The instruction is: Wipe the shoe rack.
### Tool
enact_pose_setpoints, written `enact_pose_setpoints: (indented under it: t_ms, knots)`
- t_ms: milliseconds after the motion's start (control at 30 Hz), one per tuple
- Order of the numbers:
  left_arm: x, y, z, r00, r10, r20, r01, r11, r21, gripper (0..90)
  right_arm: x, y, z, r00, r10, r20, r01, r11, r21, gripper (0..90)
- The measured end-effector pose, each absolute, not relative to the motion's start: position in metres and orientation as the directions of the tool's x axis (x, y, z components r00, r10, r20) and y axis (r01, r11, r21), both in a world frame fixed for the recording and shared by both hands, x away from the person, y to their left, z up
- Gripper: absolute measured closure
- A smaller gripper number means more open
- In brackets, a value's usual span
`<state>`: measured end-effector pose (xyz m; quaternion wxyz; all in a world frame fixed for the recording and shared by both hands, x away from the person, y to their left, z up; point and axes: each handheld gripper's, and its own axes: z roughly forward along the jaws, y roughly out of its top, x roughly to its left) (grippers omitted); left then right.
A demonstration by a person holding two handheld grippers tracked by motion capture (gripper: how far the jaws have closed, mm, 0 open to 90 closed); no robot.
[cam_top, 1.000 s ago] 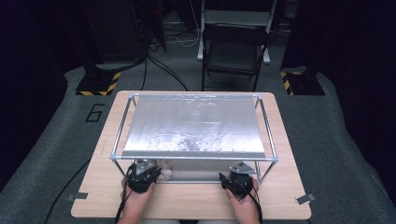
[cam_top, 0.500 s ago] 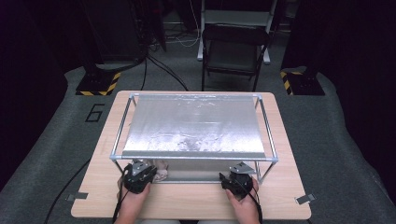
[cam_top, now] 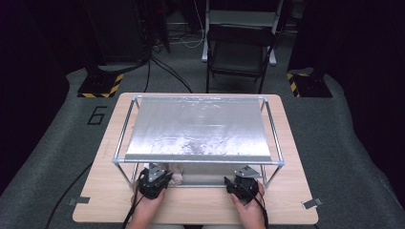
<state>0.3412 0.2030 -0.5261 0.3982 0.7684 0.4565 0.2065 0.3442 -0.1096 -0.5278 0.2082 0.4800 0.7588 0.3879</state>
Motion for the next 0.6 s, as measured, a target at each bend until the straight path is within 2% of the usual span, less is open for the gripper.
enact_pose_setpoints:
  t_ms: [100,200,233,267,400,433,467,533,600]
  knots:
    - [0.341,0.195,-0.526,0.525,0.850,-0.034,0.523,-0.291,0.801,78.2,0.344,-0.110,-0.528,-0.452,0.890,0.057,0.567,0.238,0.788,47.9]
    - [0.342,0.205,-0.525,0.532,0.846,-0.042,0.528,-0.292,0.798,78.0,0.344,-0.110,-0.528,-0.453,0.890,0.057,0.567,0.238,0.789,47.9]
    - [0.343,0.210,-0.525,0.528,0.849,-0.007,0.519,-0.315,0.795,78.1,0.344,-0.110,-0.528,-0.453,0.890,0.056,0.567,0.238,0.788,47.9]
    - [0.341,0.214,-0.525,0.480,0.877,-0.025,0.550,-0.279,0.787,78.1,0.344,-0.110,-0.528,-0.453,0.890,0.058,0.567,0.238,0.789,47.9]
    - [0.346,0.239,-0.527,0.411,0.909,-0.069,0.565,-0.195,0.801,78.1,0.344,-0.110,-0.528,-0.453,0.889,0.057,0.567,0.238,0.789,47.9]
    - [0.348,0.248,-0.525,0.434,0.901,0.004,0.545,-0.266,0.795,78.1,0.344,-0.110,-0.528,-0.453,0.890,0.059,0.568,0.237,0.789,47.9]
    - [0.350,0.251,-0.524,0.433,0.901,0.018,0.538,-0.274,0.797,78.1,0.344,-0.110,-0.528,-0.453,0.890,0.060,0.568,0.236,0.788,47.9]
    - [0.349,0.247,-0.525,0.424,0.905,0.026,0.538,-0.275,0.797,78.4,0.344,-0.109,-0.528,-0.453,0.890,0.057,0.567,0.238,0.788,47.9]
    - [0.348,0.236,-0.526,0.443,0.896,-0.012,0.538,-0.255,0.804,78.4,0.344,-0.110,-0.528,-0.453,0.890,0.058,0.567,0.237,0.789,47.9]
